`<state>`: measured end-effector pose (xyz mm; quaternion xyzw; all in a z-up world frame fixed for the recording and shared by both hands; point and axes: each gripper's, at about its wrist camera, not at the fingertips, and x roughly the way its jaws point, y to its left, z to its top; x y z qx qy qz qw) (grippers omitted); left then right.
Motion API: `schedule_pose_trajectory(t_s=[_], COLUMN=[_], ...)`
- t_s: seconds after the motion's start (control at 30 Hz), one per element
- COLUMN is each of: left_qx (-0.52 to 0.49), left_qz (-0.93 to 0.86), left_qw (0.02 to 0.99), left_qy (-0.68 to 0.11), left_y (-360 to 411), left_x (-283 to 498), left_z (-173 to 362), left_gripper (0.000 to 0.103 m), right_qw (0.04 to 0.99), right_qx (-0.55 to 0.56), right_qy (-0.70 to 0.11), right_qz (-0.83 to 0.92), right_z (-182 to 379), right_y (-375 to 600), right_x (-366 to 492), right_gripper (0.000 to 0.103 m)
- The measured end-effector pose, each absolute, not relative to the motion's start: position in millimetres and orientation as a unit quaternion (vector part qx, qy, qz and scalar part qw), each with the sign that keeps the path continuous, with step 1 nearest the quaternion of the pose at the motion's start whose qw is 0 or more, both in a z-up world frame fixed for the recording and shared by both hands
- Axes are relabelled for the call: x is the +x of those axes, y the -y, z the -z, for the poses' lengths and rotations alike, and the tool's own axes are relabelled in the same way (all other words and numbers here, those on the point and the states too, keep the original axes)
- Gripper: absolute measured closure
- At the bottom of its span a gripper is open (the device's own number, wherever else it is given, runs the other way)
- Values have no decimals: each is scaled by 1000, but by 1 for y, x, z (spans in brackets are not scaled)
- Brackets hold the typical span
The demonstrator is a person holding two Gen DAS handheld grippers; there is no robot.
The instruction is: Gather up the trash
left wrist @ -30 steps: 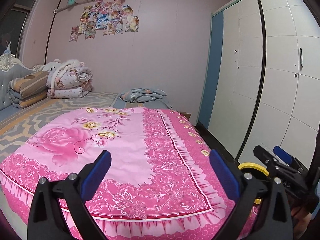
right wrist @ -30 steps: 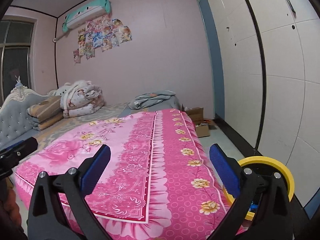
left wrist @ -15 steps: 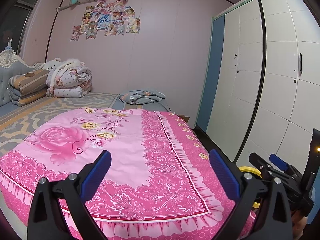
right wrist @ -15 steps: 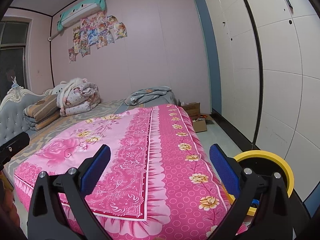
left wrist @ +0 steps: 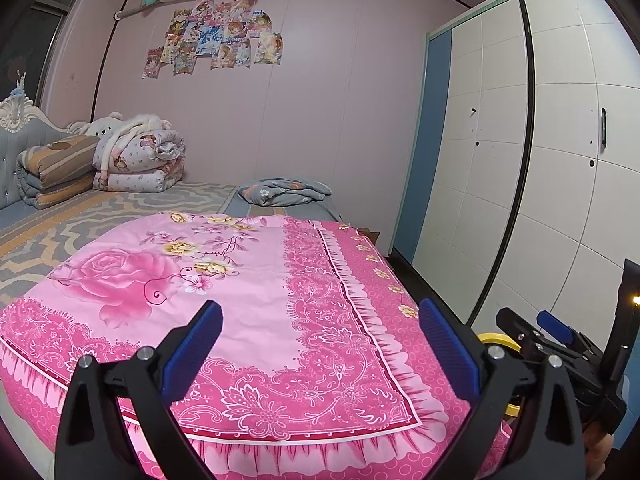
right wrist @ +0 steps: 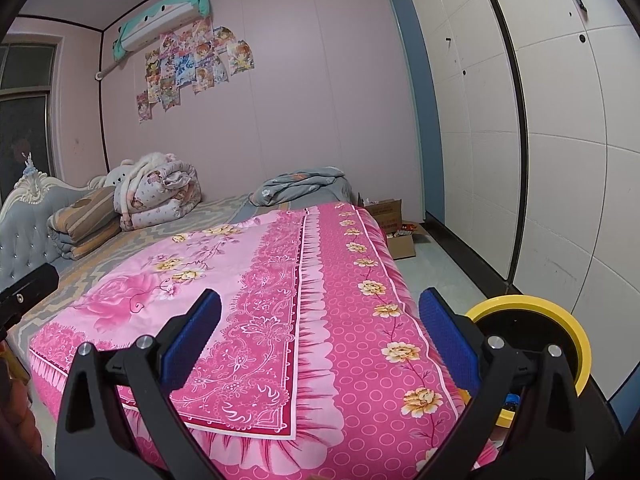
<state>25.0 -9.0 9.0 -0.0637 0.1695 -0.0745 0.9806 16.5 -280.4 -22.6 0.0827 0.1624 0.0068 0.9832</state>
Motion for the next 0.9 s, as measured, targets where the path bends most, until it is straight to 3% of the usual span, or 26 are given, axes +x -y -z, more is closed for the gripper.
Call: schedule_pose_trajectory(t_s=[0.9], left_qx=[-66], left_qz=[77], left_qw=[981], left_qy=[-166], left_y=[10], left_x=[22], left_z=[-10], left_gripper=[8], right_qw=[981], right_qx=[91], right_qy=[-172], right_qz=[-6], right_z=[28], right_y=[282], right_x=[22], right_gripper=[8])
